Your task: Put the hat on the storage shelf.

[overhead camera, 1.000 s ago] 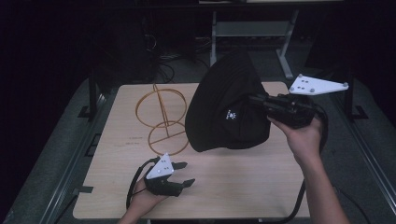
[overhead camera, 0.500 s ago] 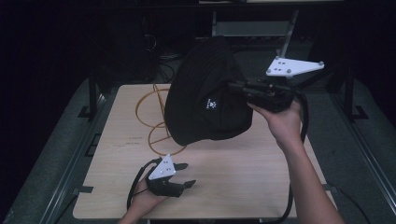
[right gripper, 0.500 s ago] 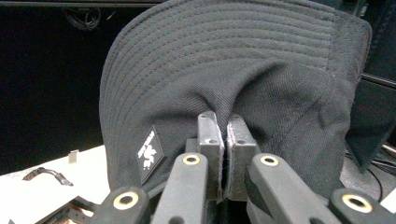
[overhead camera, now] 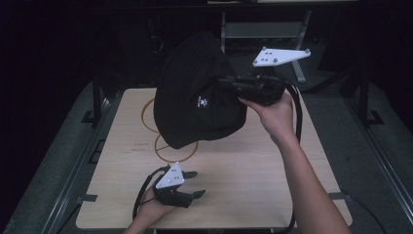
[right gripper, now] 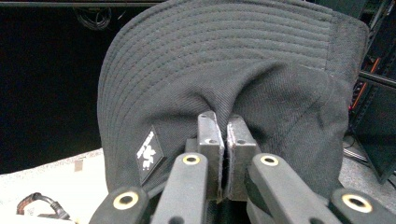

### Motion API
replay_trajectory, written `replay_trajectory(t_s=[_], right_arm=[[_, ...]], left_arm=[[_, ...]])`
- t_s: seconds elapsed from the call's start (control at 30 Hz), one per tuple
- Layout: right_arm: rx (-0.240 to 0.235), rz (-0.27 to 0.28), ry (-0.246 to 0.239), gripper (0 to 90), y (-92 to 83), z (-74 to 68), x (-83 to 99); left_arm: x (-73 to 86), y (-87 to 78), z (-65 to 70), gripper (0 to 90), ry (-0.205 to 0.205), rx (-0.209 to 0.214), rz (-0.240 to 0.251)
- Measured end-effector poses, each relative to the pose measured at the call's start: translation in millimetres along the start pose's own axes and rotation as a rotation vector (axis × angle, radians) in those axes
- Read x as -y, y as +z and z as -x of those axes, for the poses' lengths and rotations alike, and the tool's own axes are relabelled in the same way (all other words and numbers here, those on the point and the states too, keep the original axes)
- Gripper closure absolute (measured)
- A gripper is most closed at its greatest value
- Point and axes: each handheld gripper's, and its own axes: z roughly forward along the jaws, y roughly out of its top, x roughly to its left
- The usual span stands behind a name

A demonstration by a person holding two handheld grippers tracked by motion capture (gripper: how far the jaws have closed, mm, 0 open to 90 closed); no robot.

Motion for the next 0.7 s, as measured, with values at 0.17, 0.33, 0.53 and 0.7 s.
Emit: replay_trajectory(t_s=[0.17,0.33,0.53,0.7], right_arm=[[-0.009,-0.003,-0.005,87.0,10.9,0.6,-7.0],[-0.013,-0.005,-0.002,87.0,18.1,1.3,-11.1],[-0.020,-0.013,-0.002,87.0,28.6,2.6,-16.7],[-0.025,-0.027,-0.014,87.0,39.1,3.7,-22.3]], left_arm=[[-0.1,-0.4,-0.7,33.4,0.001,0.000,-0.008],[0.5,-1.5,-3.0,32.5,-0.002,-0.008,-0.008],[0.2,-1.8,-3.9,32.5,0.006,-0.008,-0.005],[-0.1,-1.3,-4.3,32.5,0.002,0.000,-0.003]])
